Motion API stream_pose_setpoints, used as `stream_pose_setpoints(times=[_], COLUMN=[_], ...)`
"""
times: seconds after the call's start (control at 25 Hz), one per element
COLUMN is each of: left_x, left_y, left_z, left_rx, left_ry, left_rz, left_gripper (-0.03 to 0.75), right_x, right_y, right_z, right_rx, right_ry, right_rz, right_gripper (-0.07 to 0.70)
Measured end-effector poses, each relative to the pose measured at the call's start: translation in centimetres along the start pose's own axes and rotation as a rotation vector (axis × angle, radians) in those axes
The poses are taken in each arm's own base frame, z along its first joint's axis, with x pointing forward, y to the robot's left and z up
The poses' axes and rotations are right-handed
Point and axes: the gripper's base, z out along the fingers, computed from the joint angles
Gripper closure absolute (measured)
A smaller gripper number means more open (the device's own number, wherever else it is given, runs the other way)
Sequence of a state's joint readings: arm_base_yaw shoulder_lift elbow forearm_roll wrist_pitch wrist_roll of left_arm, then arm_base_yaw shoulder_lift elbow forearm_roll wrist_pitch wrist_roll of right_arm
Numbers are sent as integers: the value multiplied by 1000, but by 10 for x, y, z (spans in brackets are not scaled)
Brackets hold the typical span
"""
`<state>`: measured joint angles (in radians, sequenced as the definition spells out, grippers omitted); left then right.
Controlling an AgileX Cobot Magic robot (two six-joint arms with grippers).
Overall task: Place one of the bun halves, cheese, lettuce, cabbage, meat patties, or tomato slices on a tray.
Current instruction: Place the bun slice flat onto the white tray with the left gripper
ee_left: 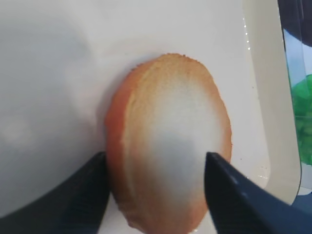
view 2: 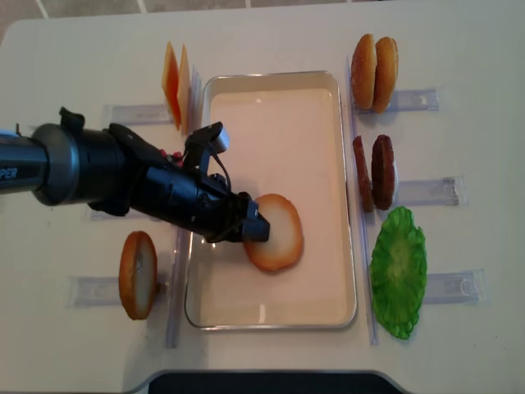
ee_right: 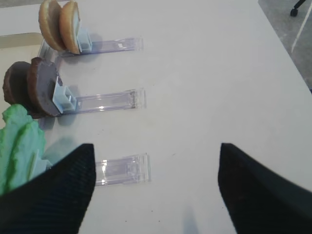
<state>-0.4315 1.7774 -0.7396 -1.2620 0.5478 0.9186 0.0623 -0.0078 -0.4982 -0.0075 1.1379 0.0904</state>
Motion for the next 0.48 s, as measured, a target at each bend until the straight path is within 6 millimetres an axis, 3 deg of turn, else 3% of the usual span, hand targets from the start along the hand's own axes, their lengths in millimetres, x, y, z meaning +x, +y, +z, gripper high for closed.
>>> stream_pose_setpoints(times=[0.12,0.16,0.48], left_x=[1,1,-11], left_y=[2,2,-8], left_z=[0,0,-13], left_rx=[-23,-27,-72], left_ry=[12,18,107], left_rz=[-6,-16,29], left_gripper=[111,81,24], right_x=[0,0,0], right_y=[0,0,0], right_z=[0,0,0], right_rx=[0,0,0], right_ry=[0,0,0], right_rz=[0,0,0], right_gripper=[104,104,104])
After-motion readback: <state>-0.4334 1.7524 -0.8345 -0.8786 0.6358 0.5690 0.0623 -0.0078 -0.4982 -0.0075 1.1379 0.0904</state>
